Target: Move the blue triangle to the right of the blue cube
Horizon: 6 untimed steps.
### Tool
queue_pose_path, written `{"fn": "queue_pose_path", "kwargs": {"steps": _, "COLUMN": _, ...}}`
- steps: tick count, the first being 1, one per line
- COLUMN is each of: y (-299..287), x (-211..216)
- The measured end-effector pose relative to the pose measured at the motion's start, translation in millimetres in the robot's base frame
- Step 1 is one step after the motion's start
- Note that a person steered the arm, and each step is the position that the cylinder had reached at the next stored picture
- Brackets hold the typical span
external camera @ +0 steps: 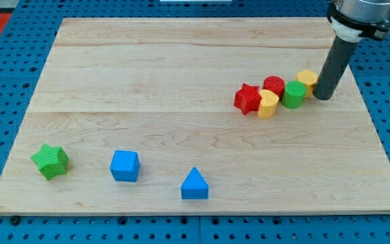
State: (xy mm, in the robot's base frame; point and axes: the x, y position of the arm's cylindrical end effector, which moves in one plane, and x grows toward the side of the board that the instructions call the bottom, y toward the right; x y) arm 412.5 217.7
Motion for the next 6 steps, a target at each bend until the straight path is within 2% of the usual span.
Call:
{"fn": "queue_pose_path", "kwargs": {"steps": 1, "y": 0.5, "x": 4.0}}
{"fn": "queue_pose_path", "kwargs": {"steps": 3, "y": 12.2, "x": 110.4}}
{"fn": "queue_pose_path", "kwargs": {"steps": 4, "y": -25.7, "x": 177.4}}
{"fn": "queue_pose_path", "kwargs": {"steps": 5, "y": -84.7, "x": 205.5}}
{"fn": "queue_pose_path", "kwargs": {"steps": 6, "y": -154.7, "x": 194.0}}
